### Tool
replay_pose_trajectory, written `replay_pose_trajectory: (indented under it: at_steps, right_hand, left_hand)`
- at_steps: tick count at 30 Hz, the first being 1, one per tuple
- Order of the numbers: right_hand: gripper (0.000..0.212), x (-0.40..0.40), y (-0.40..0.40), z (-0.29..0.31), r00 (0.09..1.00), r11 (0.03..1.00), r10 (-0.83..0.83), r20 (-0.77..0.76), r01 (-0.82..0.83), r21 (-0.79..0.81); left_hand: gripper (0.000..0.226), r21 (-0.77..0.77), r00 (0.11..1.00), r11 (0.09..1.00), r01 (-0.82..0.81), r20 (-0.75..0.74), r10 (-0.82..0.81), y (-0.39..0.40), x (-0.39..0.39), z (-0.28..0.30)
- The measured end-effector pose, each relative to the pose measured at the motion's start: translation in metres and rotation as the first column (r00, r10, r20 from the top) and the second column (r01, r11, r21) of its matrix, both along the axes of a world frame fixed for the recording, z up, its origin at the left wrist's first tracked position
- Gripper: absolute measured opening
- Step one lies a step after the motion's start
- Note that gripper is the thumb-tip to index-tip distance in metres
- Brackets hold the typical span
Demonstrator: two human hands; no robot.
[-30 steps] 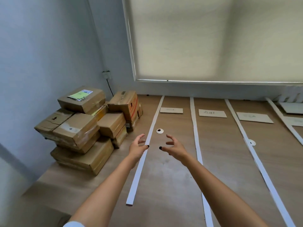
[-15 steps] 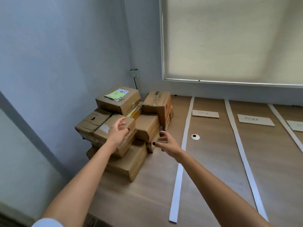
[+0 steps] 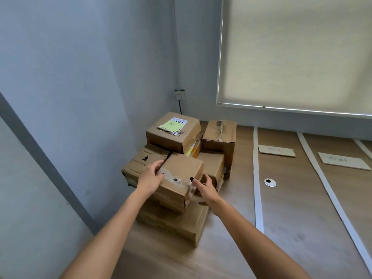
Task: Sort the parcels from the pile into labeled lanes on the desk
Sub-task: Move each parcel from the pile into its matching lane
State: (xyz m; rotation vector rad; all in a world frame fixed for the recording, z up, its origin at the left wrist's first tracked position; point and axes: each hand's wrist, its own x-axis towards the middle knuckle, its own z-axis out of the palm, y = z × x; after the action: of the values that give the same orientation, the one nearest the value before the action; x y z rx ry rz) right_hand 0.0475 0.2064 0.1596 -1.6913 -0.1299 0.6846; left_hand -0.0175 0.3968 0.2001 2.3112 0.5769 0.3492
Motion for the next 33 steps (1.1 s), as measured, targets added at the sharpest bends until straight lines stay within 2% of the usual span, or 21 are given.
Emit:
replay_pose_trajectory:
  at_steps: [3,5,9,14,19,24,29,33]
  right_hand:
    - [0.082,-0.001,0.011,-0.005,0.995,1.0,-0.026,-0.093,0.026,0.001]
    - [0.079,-0.002,0.016,-0.007,0.991,0.998,-0.036,-0.131,0.041,0.039]
    - [0.071,-0.001,0.017,-0.008,0.984,0.99,-0.08,-0.159,0.097,0.1]
    - [0.057,0.007,-0.02,0.0,0.973,0.968,-0.159,-0.165,0.187,0.167]
    - [0.049,0.022,-0.085,0.009,0.965,0.951,-0.235,-0.114,0.252,0.178]
    - [0.047,0.029,-0.152,0.012,0.933,0.925,-0.354,-0.064,0.359,0.122]
    - [0.032,0.034,-0.213,0.009,0.902,0.897,-0.426,-0.07,0.431,0.098]
    - [0.041,0.043,-0.258,0.007,0.876,0.872,-0.479,-0.056,0.482,0.086]
  left_hand:
    - [0.051,0.222,0.997,0.974,0.042,-0.074,-0.026,-0.002,0.001,-0.006]
    - [0.051,0.249,0.997,0.968,0.041,-0.072,-0.024,-0.006,0.001,-0.007]
    - [0.051,0.203,1.0,0.979,0.011,-0.013,-0.008,-0.015,0.004,-0.003]
    - [0.05,0.033,0.988,0.998,0.053,0.145,-0.057,-0.052,0.015,0.004]
    - [0.051,-0.155,0.973,0.977,0.148,0.197,-0.117,-0.096,0.04,0.005]
    - [0.051,-0.373,0.976,0.902,0.217,0.099,-0.194,-0.148,0.076,-0.004]
    - [0.048,-0.606,0.954,0.754,0.254,0.029,-0.298,-0.213,0.1,-0.019]
    - [0.05,-0.643,0.944,0.726,0.244,-0.013,-0.329,-0.259,0.113,-0.028]
